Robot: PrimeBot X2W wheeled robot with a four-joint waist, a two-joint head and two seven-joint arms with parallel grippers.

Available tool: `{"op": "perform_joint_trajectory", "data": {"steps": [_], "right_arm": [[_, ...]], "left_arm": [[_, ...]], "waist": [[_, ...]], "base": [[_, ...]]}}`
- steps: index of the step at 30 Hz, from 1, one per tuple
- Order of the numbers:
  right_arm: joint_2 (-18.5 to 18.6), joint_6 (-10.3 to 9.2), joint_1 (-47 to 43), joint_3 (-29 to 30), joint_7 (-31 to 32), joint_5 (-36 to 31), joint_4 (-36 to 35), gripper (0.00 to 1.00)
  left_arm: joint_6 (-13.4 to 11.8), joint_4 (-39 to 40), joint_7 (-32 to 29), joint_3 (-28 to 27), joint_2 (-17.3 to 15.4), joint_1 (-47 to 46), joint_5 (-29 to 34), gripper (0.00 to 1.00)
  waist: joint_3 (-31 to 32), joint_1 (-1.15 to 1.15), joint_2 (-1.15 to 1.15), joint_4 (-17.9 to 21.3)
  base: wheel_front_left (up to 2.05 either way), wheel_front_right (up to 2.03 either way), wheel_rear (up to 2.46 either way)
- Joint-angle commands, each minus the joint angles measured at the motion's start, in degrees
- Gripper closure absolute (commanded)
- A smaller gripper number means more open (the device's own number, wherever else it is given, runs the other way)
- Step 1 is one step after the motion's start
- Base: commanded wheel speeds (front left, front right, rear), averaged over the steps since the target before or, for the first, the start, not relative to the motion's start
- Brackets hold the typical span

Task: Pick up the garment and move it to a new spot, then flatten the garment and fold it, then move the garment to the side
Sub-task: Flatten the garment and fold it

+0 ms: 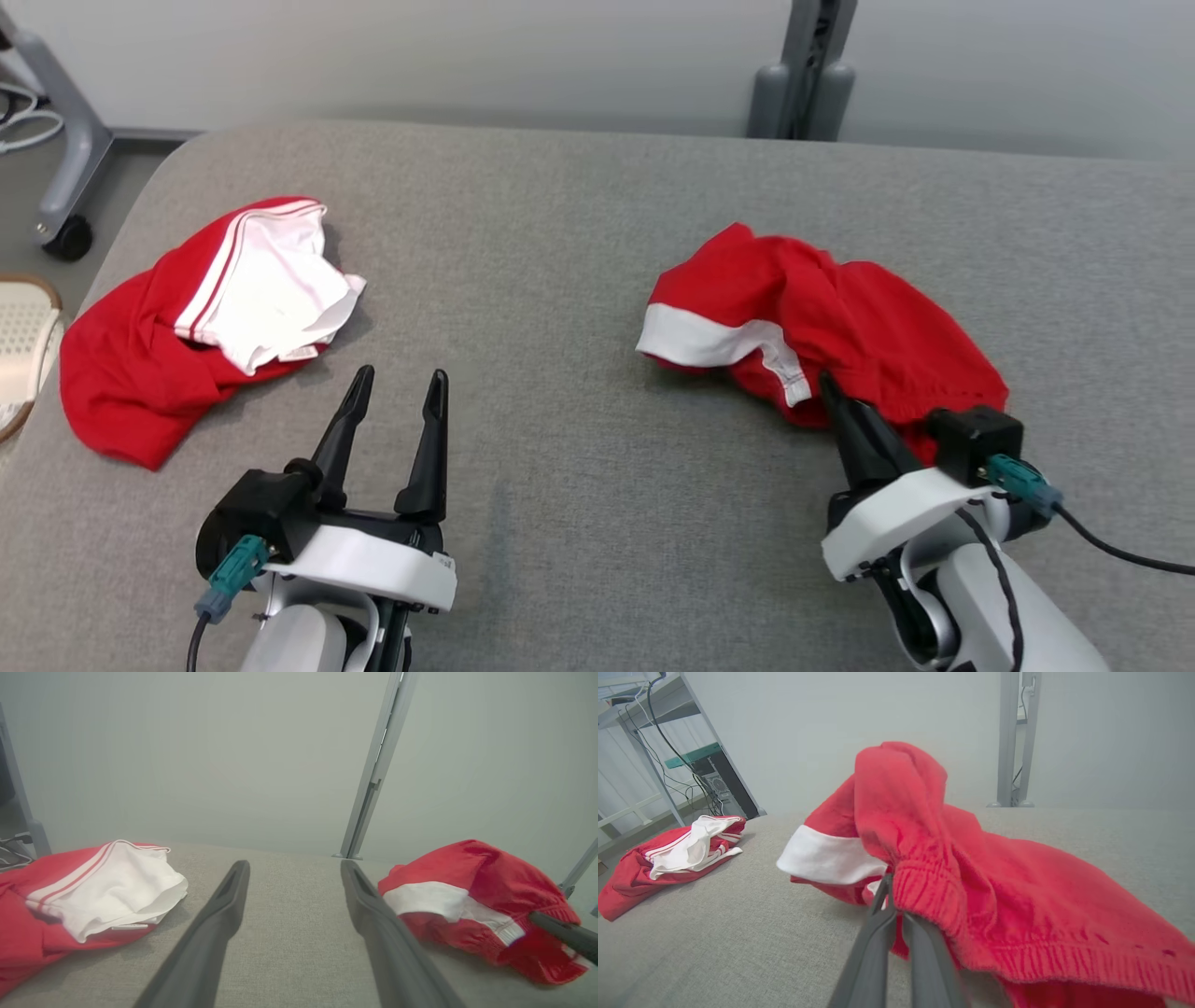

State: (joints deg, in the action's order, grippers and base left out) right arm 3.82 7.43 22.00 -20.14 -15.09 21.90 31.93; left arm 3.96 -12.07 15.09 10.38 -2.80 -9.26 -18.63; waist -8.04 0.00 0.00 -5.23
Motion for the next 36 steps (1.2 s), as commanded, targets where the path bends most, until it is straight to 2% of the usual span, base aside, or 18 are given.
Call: {"op": "perform_joint_trajectory", "data": {"steps": [1,5,13,16,19,24,35,36], "right_arm": [[1.42,0.11,-0.77,0.30,-0.13,0.32,-0.82,1.00],[5.36,0.11,-1.22,-1.48,1.38,0.96,-1.53,1.00],[15.37,0.07,-0.78,-7.19,14.60,5.34,-6.15,1.00],[19.16,0.06,-1.25,-6.86,18.02,6.53,-7.53,1.00],[21.44,0.06,-1.51,-5.28,20.38,6.07,-8.08,1.00],[22.74,0.06,-2.55,-1.46,23.54,4.62,-7.71,1.00],[19.89,0.06,-2.66,0.79,26.21,2.06,-4.35,1.00],[19.52,0.06,-2.35,1.06,25.95,1.74,-3.37,0.72]], "left_arm": [[-0.11,-0.13,0.09,-0.10,-0.20,0.71,-0.40,0.00],[-0.58,-0.01,0.09,0.23,-0.18,1.84,-0.95,0.00],[-1.22,0.53,0.09,0.46,-0.20,2.57,-1.64,0.00],[-1.29,0.55,0.09,0.52,-0.20,2.37,-1.76,0.00],[-1.34,0.51,0.09,0.52,-0.20,2.21,-1.81,0.00],[-1.12,0.44,0.09,0.56,-0.20,1.99,-1.83,0.00],[-0.52,-0.04,0.09,0.96,-0.20,1.53,-1.03,0.00],[-0.47,-0.06,0.09,1.04,-0.20,1.45,-1.01,0.00]], "waist": [[1.95,0.00,0.00,1.69],[4.17,0.00,0.00,3.38],[5.34,0.00,0.00,6.23],[5.30,0.00,0.00,6.73],[5.29,0.00,0.00,7.08],[5.18,0.00,0.00,7.22],[4.30,0.00,0.00,6.72],[4.15,0.00,0.00,6.62]], "base": [[0.00,0.00,0.00],[0.00,0.00,0.00],[0.00,0.00,0.00],[0.00,0.00,0.00],[0.00,0.00,0.00],[0.00,0.00,0.00],[0.00,0.00,0.00],[0.00,0.00,0.00]]}}
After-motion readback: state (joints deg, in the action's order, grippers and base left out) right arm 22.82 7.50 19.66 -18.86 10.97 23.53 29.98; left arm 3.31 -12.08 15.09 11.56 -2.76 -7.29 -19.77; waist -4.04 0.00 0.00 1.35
